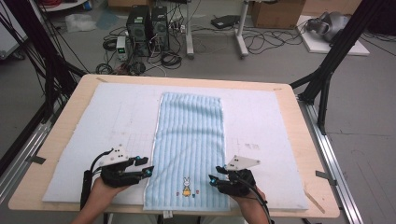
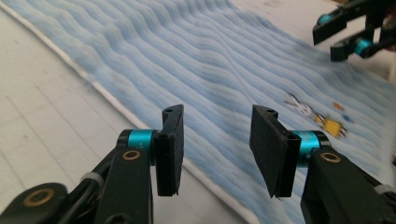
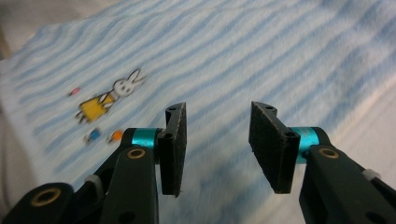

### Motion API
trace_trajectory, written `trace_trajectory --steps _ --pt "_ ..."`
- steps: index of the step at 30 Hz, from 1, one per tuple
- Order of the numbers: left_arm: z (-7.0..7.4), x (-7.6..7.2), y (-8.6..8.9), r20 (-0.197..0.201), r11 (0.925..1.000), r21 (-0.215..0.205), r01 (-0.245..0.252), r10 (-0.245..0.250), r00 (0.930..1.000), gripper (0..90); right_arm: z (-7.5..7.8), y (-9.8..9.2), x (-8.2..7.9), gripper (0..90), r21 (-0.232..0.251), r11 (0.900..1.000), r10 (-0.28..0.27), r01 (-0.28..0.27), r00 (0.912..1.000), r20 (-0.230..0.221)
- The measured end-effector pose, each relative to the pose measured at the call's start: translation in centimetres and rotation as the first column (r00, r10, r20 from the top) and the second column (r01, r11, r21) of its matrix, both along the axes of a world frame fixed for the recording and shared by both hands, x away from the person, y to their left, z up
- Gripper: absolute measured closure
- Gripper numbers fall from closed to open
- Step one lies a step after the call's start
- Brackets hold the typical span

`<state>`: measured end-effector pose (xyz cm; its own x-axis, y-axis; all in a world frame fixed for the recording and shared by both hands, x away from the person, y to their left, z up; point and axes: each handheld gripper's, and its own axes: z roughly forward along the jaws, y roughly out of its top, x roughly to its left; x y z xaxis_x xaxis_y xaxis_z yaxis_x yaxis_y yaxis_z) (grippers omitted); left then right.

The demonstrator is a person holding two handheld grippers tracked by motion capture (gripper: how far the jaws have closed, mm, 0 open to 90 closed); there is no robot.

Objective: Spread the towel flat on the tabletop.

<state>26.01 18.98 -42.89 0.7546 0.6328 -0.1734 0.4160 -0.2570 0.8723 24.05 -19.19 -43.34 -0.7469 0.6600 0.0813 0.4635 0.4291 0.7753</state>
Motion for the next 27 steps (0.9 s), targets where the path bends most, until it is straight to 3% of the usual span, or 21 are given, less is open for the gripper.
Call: trace_trajectory --steps 3,6,9,12,16,21,24,27 --pt "0.1 1.2 0.1 -0.004 0.9995 -0.021 -0.025 0.025 0.9997 52.4 -0.2 0.9 1.1 56.5 0.001 1.000 0.013 -0.013 0.9999 0.002" --pt "0.3 2.1 0.0 -0.007 0.9989 -0.033 -0.033 0.033 0.9994 52.3 -0.6 1.8 2.0 58.6 -0.012 0.999 0.036 -0.037 0.9990 -0.024" --pt "0.3 2.8 0.1 -0.011 0.9990 -0.029 -0.034 0.034 0.9994 52.3 -1.2 2.3 2.6 67.6 -0.048 0.997 0.058 -0.060 0.9971 -0.050" --pt "0.3 3.6 0.2 -0.017 0.9986 -0.033 -0.041 0.040 0.9990 52.2 -1.2 2.2 2.9 78.4 -0.041 0.995 0.088 -0.090 0.9948 -0.052" --pt "0.1 4.4 0.5 -0.022 0.9980 -0.035 -0.053 0.052 0.9984 52.5 -1.4 1.7 3.0 82.5 -0.017 0.991 0.129 -0.130 0.9900 -0.058" --pt "-0.3 4.8 0.7 -0.030 0.9981 -0.027 -0.056 0.055 0.9980 52.9 -1.4 1.5 3.3 86.4 -0.007 0.982 0.186 -0.187 0.9790 -0.084" --pt "-0.5 4.8 0.7 -0.038 0.9980 -0.025 -0.058 0.057 0.9977 52.9 -1.4 1.4 3.2 86.3 0.015 0.971 0.239 -0.239 0.9642 -0.115" --pt "-0.5 4.7 0.6 -0.038 0.9983 -0.023 -0.054 0.053 0.9979 53.0 -1.3 1.4 3.0 86.4 0.013 0.965 0.263 -0.264 0.9558 -0.131"
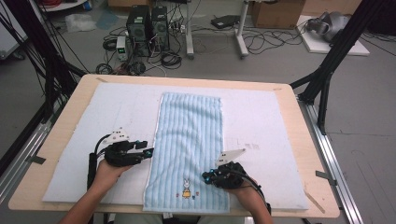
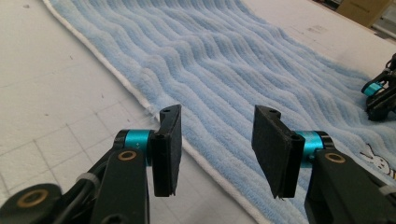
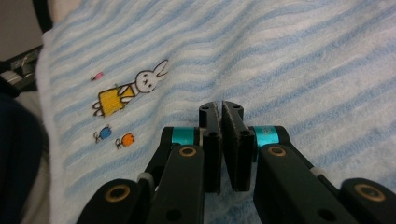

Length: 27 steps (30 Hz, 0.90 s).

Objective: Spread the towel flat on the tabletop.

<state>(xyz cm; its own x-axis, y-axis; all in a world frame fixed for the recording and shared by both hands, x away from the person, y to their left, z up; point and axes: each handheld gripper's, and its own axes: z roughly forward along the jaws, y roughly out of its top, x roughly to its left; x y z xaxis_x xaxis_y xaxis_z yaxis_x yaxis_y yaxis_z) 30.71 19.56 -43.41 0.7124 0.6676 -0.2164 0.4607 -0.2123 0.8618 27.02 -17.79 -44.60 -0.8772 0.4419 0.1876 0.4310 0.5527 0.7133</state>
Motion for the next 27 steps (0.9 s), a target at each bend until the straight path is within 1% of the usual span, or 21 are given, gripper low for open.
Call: trace_trajectory --steps 2,3,5,7,8,9,10,11,12,13,14,15,16,17,18,19,20,21,23,25,27 --pt "0.0 -0.2 -0.1 -0.001 1.0000 0.003 0.005 -0.005 1.0000 52.9 0.1 0.0 -0.1 86.3 -0.004 1.000 0.023 -0.023 0.9997 -0.012" --pt "0.0 -0.3 -0.3 -0.002 0.9999 0.007 0.013 -0.013 0.9999 53.0 0.2 0.1 -0.2 85.5 -0.009 1.000 0.020 -0.020 0.9997 -0.012" --pt "-0.1 -0.4 -0.7 -0.007 0.9995 0.017 0.028 -0.028 0.9996 53.0 0.2 -0.1 -0.3 78.4 0.007 1.000 0.018 -0.018 0.9997 -0.014" --pt "-0.3 -0.6 -1.2 -0.013 0.9982 0.043 0.043 -0.042 0.9990 53.0 0.4 -0.5 -0.1 71.8 0.047 0.999 -0.018 0.018 0.9998 -0.010" --pt "-0.6 -0.6 -1.6 -0.017 0.9971 0.057 0.050 -0.050 0.9986 53.0 0.5 -0.8 0.0 68.8 0.068 0.997 -0.042 0.042 0.9991 -0.004" --pt "-0.8 -0.6 -1.9 -0.022 0.9950 0.080 0.060 -0.059 0.9980 53.0 0.7 -1.1 0.1 65.9 0.084 0.994 -0.077 0.076 0.9970 0.006" --pt "-1.0 -0.6 -2.2 -0.032 0.9930 0.102 0.060 -0.057 0.9979 53.1 0.8 -1.4 0.2 63.1 0.090 0.989 -0.121 0.118 0.9922 0.029" --pt "-1.3 -0.6 -2.5 -0.044 0.9915 0.115 0.061 -0.056 0.9974 53.1 0.8 -1.7 0.4 62.4 0.084 0.983 -0.170 0.166 0.9846 0.043" --pt "-1.5 -0.6 -2.7 -0.050 0.9886 0.135 0.066 -0.060 0.9969 53.6 0.8 -1.9 0.5 61.2 0.056 0.974 -0.225 0.221 0.9717 0.073" --pt "-1.7 -0.7 -2.9 -0.047 0.9852 0.157 0.069 -0.062 0.9970 56.1 0.6 -2.1 0.6 61.3 0.021 0.960 -0.279 0.278 0.9552 0.100" --pt "-1.7 -0.9 -3.1 -0.029 0.9816 0.182 0.058 -0.054 0.9981 59.9 0.4 -2.3 0.7 62.1 -0.009 0.946 -0.320 0.323 0.9407 0.113" --pt "-1.6 -1.0 -3.3 -0.010 0.9766 0.207 0.057 -0.056 0.9984 66.8 0.2 -2.4 0.9 63.9 -0.037 0.935 -0.345 0.352 0.9303 0.126" --pt "-1.6 -1.1 -3.3 0.012 0.9712 0.233 0.050 -0.055 0.9984 76.2 0.1 -2.4 1.0 65.7 -0.055 0.928 -0.359 0.369 0.9239 0.132" --pt "-1.6 -1.1 -3.3 0.011 0.9713 0.232 0.053 -0.057 0.9983 83.4 0.0 -2.4 1.0 67.7 -0.048 0.926 -0.365 0.374 0.9221 0.127" --pt "-1.6 -1.1 -3.2 0.009 0.9710 0.233 0.053 -0.056 0.9984 85.9 0.0 -2.4 1.0 71.3 -0.049 0.922 -0.375 0.384 0.9186 0.123" --pt "-1.5 -1.2 -3.2 0.008 0.9697 0.238 0.056 -0.060 0.9982 86.8 0.1 -2.3 1.0 77.0 -0.056 0.923 -0.373 0.382 0.9190 0.129" --pt "-1.5 -1.3 -3.1 0.001 0.9688 0.240 0.062 -0.064 0.9980 87.2 0.1 -2.3 1.0 82.8 -0.058 0.926 -0.366 0.374 0.9235 0.115" --pt "-1.5 -1.4 -3.1 -0.004 0.9699 0.235 0.063 -0.064 0.9980 87.4 0.2 -2.4 1.0 85.9 -0.061 0.929 -0.359 0.366 0.9275 0.105" --pt "-1.4 -1.6 -2.8 -0.020 0.9699 0.230 0.080 -0.077 0.9968 87.6 0.3 -2.5 0.9 87.2 -0.064 0.932 -0.352 0.357 0.9321 0.087" --pt "-1.3 -2.0 -2.6 -0.038 0.9693 0.225 0.098 -0.092 0.9950 87.5 0.5 -2.7 0.7 87.3 -0.072 0.939 -0.333 0.337 0.9408 0.061" --pt "-1.2 -2.4 -2.5 -0.054 0.9670 0.222 0.125 -0.116 0.9918 87.5 0.7 -3.1 0.4 87.2 -0.079 0.946 -0.312 0.313 0.9496 0.033"
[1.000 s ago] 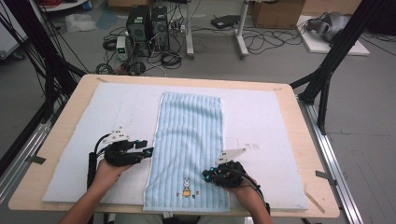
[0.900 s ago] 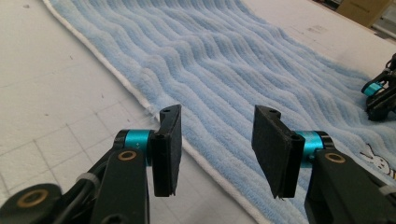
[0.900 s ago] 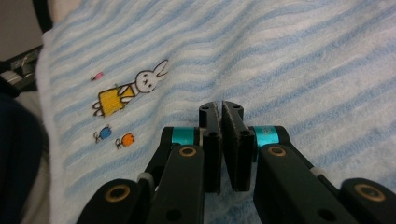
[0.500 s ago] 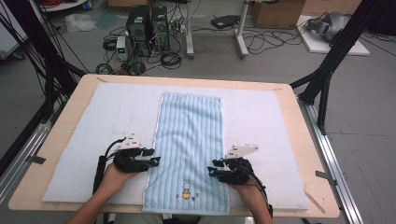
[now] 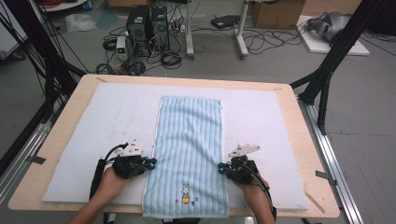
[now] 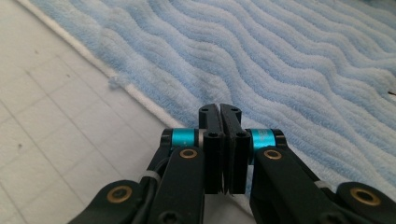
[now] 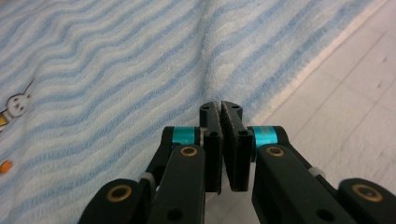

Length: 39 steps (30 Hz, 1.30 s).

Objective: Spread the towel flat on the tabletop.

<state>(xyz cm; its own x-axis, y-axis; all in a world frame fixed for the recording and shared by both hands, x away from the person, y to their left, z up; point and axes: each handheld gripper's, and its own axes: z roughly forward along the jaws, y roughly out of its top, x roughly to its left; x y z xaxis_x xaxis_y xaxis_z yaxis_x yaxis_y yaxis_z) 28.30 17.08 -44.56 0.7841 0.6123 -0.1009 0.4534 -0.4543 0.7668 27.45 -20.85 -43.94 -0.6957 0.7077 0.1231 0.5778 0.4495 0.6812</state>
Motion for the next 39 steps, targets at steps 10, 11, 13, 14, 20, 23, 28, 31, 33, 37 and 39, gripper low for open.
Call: trace_trajectory --steps 10,11,13,14,20,23,28,31,33,37,39 --pt "0.5 0.6 0.9 -0.009 0.9897 -0.110 -0.092 0.091 0.9958 56.6 0.7 -1.1 0.4 59.3 0.031 0.995 -0.096 0.093 0.9924 0.077" --pt "0.5 0.9 1.1 -0.007 0.9881 -0.113 -0.104 0.104 0.9946 52.9 0.7 -1.3 0.7 59.2 0.036 0.991 -0.128 0.125 0.9869 0.098" --pt "0.5 1.6 1.4 0.003 0.9849 -0.121 -0.124 0.125 0.9921 49.5 0.7 -1.5 1.6 59.1 0.047 0.983 -0.183 0.178 0.9752 0.125" --pt "0.6 1.9 1.6 0.001 0.9827 -0.129 -0.133 0.134 0.9909 49.0 0.7 -1.6 2.1 59.2 0.051 0.979 -0.202 0.197 0.9699 0.136" --pt "1.0 3.7 2.2 -0.006 0.9691 -0.166 -0.183 0.184 0.9829 46.7 0.0 -1.4 5.9 58.6 0.060 0.958 -0.285 0.279 0.9429 0.172" --pt "1.4 4.3 2.3 0.000 0.9667 -0.170 -0.191 0.194 0.9811 46.0 -0.3 -0.8 7.3 59.6 0.046 0.954 -0.299 0.295 0.9407 0.161" --pt "1.6 5.5 2.1 0.008 0.9608 -0.184 -0.207 0.212 0.9772 46.2 -0.5 0.1 8.5 66.3 0.042 0.967 -0.254 0.250 0.9562 0.146" --pt "1.6 6.4 1.7 -0.003 0.9627 -0.175 -0.206 0.209 0.9779 46.6 -1.1 0.5 8.9 75.8 0.017 0.979 -0.205 0.205 0.9697 0.133" --pt "1.6 7.0 1.5 0.000 0.9618 -0.178 -0.208 0.211 0.9774 46.6 -1.0 0.4 9.0 84.3 0.015 0.983 -0.185 0.185 0.9735 0.135" --pt "1.8 8.3 1.2 0.004 0.9581 -0.183 -0.221 0.225 0.9743 46.3 -0.6 -0.2 9.3 86.3 -0.046 0.974 -0.211 0.220 0.9654 0.153" --pt "1.8 8.9 1.0 0.004 0.9556 -0.187 -0.228 0.232 0.9726 45.9 -0.7 -0.8 9.4 81.1 -0.016 0.977 -0.211 0.215 0.9680 0.137"
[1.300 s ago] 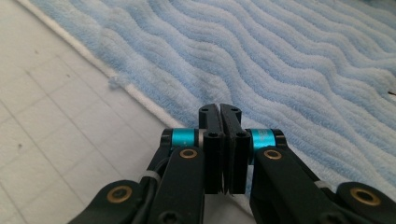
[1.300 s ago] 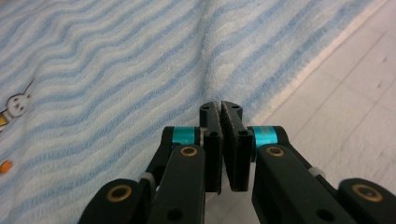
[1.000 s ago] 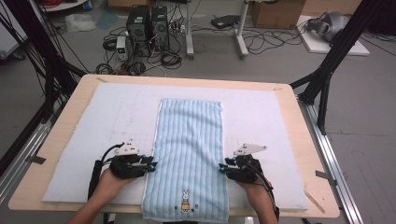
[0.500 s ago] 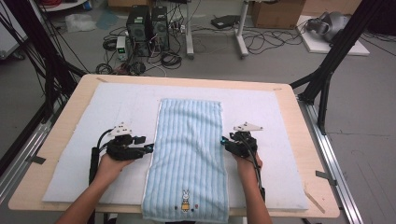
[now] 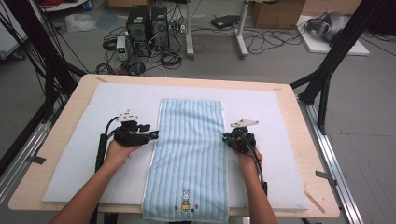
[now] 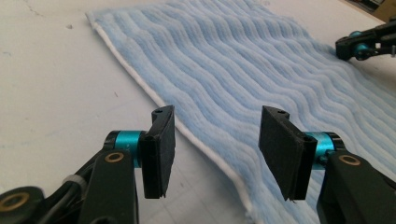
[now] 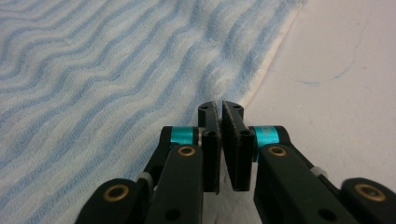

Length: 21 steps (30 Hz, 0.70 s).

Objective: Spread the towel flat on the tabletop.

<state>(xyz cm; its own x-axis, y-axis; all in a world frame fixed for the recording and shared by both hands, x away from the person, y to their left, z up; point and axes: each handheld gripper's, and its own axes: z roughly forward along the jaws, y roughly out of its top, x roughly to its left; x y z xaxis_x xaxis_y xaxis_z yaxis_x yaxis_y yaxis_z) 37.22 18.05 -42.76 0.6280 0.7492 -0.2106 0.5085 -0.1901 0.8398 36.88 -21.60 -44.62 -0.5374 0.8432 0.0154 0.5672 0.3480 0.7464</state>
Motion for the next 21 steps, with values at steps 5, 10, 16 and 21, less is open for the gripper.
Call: trace_trajectory --steps 5,10,16,21 --pt "-0.5 2.3 -0.4 -0.023 0.9993 0.007 -0.036 0.037 0.9991 45.7 0.8 -0.8 -0.3 70.1 0.046 0.999 -0.011 0.008 0.9982 0.059" --pt "-0.9 5.2 -1.0 -0.046 0.9969 0.013 -0.078 0.079 0.9958 46.2 1.2 -1.3 -0.7 68.1 0.061 0.998 -0.028 0.023 0.9965 0.079" --pt "-1.6 7.8 -1.9 -0.065 0.9911 0.065 -0.116 0.120 0.9906 46.6 1.2 -1.2 -0.8 65.4 0.057 0.998 -0.018 0.014 0.9969 0.076" --pt "-2.2 8.4 -2.9 -0.038 0.9898 0.083 -0.116 0.119 0.9921 54.4 1.1 -1.1 -0.8 63.1 0.054 0.999 -0.010 0.006 0.9970 0.077"
